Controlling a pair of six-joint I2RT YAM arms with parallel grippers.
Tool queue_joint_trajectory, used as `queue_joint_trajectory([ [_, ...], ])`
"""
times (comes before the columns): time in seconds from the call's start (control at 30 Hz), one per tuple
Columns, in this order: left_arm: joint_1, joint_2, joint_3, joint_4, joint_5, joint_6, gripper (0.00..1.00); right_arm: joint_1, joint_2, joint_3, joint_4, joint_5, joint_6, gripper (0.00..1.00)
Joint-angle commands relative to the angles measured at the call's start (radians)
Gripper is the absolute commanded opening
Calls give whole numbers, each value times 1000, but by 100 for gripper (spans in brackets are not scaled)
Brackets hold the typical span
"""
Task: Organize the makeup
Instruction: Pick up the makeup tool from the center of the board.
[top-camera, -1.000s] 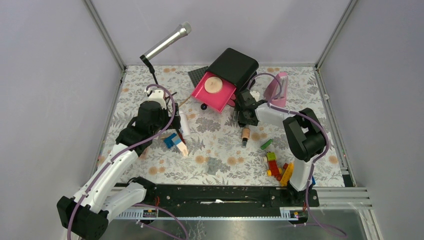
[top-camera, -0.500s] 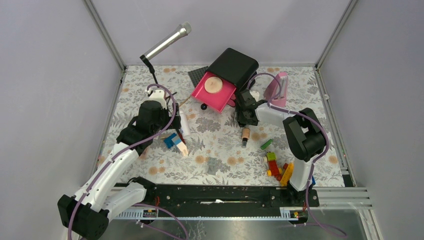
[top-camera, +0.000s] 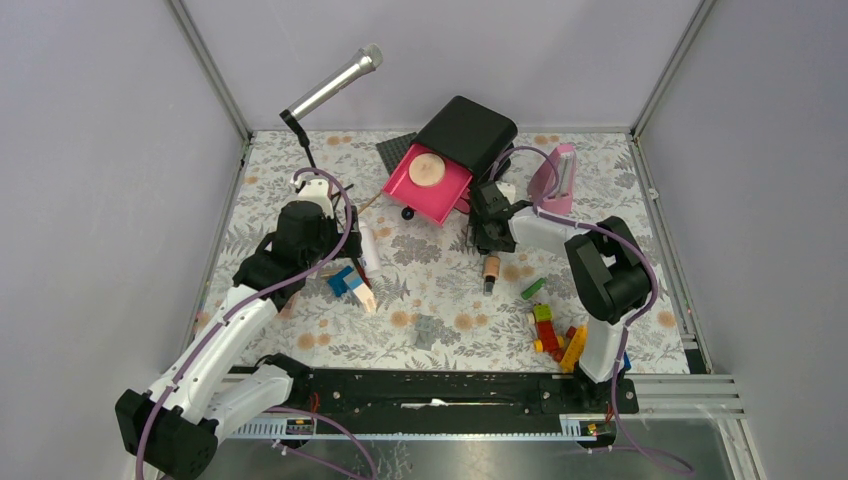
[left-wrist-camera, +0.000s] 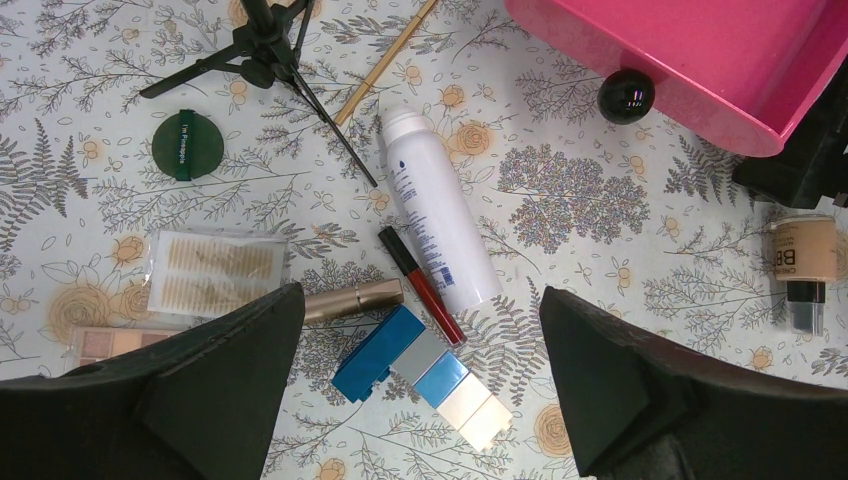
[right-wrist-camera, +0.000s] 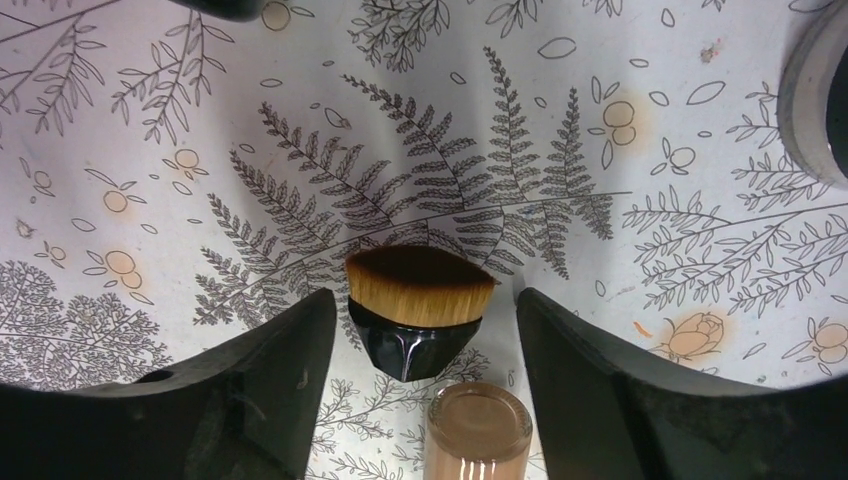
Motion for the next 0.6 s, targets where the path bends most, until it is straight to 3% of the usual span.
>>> queue_joint_trajectory([
  [0.0,7,-4,-4,45,6,6,99,10,-13,-20,-83,2,0,68],
  [0.27,7,-7,-4,45,6,5,99,9,-68,-13,-100,4,-17,47],
  [0.57,7,-10,-2,45,6,5,99,11,-244,8,-135,85,-45,43],
])
